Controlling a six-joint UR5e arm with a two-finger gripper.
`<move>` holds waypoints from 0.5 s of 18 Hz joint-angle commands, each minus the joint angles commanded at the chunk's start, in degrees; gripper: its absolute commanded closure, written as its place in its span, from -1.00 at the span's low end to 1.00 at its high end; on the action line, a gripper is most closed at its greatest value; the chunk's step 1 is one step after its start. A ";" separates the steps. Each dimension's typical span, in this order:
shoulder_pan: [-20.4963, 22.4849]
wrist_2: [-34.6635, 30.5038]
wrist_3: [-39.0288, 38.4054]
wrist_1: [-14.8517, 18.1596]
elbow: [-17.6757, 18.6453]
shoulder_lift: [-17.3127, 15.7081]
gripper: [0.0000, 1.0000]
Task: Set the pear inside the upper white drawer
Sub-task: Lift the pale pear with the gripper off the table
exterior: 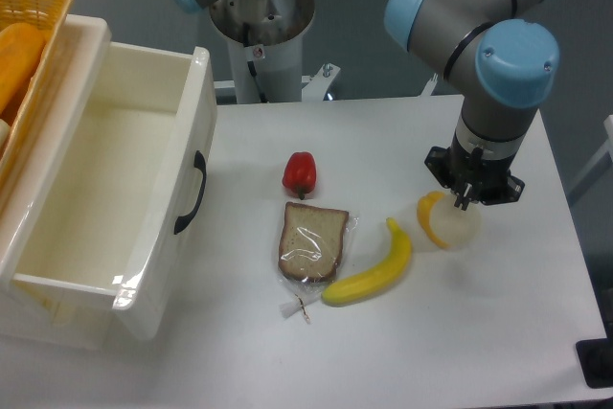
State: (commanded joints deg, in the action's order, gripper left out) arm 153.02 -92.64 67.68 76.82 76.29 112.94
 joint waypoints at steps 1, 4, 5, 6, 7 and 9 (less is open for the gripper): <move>0.00 -0.09 0.00 0.09 0.09 -0.09 1.00; -0.09 0.09 -0.09 0.09 0.00 -0.79 1.00; -0.18 0.52 -0.09 0.17 0.00 -1.23 1.00; -0.26 0.79 -0.09 0.18 0.09 -1.67 1.00; -0.26 1.40 -0.09 0.26 0.09 -2.19 1.00; -0.26 2.72 -0.18 1.14 0.09 -3.60 1.00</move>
State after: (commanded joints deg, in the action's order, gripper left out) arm 152.75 -89.92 67.50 77.95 76.38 109.34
